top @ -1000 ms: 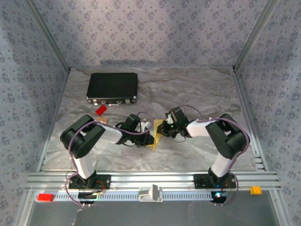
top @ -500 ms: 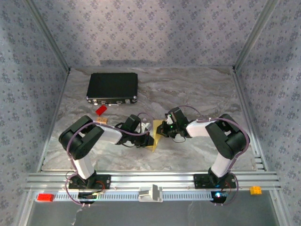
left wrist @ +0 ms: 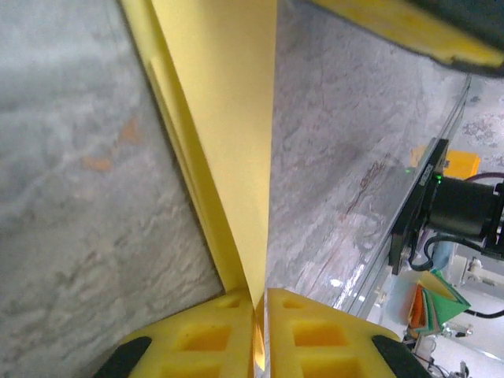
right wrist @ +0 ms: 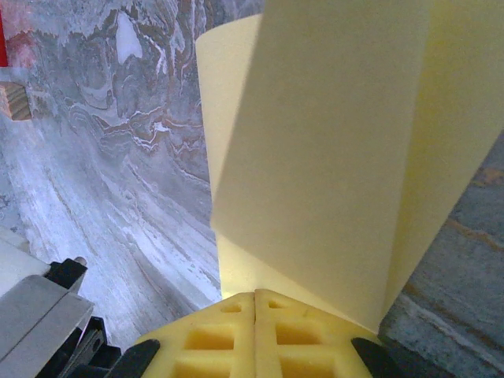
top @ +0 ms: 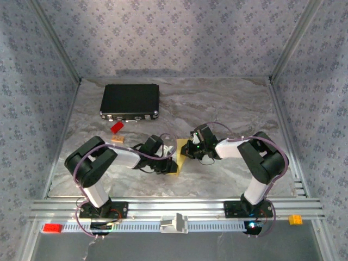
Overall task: Fold a paper plane with a square sheet of paper (pick it up from the middle)
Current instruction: Fold the wing for the fifth time at the center of the table.
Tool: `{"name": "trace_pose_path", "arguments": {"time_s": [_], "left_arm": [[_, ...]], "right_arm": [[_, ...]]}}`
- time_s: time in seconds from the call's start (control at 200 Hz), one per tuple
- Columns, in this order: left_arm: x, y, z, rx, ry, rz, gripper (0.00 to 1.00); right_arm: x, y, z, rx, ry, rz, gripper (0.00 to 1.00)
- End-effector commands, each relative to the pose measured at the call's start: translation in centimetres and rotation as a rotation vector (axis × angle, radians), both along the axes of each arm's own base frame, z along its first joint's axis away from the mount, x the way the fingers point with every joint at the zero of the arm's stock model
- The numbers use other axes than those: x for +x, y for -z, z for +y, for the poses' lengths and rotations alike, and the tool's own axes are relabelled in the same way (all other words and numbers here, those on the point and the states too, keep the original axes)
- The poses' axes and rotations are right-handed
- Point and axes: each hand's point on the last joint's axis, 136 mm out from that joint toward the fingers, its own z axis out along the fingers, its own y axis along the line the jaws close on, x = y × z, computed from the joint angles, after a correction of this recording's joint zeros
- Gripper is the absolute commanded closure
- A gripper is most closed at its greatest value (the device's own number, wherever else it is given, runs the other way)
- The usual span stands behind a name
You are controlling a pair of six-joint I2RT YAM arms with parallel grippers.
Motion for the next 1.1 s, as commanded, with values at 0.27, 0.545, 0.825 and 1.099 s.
{"name": "trace_pose_path", "arguments": {"time_s": [0.27,0.545,0.825,1.099], "left_arm": [[-2.4,-0.2,1.2,0.029,0.045,0.029,0.86],[0.3,-3.9,3.6,0.043,-0.119,-0.153,0.73],[3.7,-7.4,0.0,-0.078,-0.115,-0.168,0.91],[4.7,-5.0,-2.9,-0.125,-0.081,-0.07,0.98]], "right_arm": [[-2.1,4.6,-3.8,-0.203,0.069,0.107,0.94],[-1.8,4.2,-3.2,-0.171,0.071,0.101,0.94],[-1.8,4.0,-3.1,-0.161,0.075,0.097,0.94],[-1.9,4.2,-3.1,-0.159,0.08,0.103,0.94]]}}
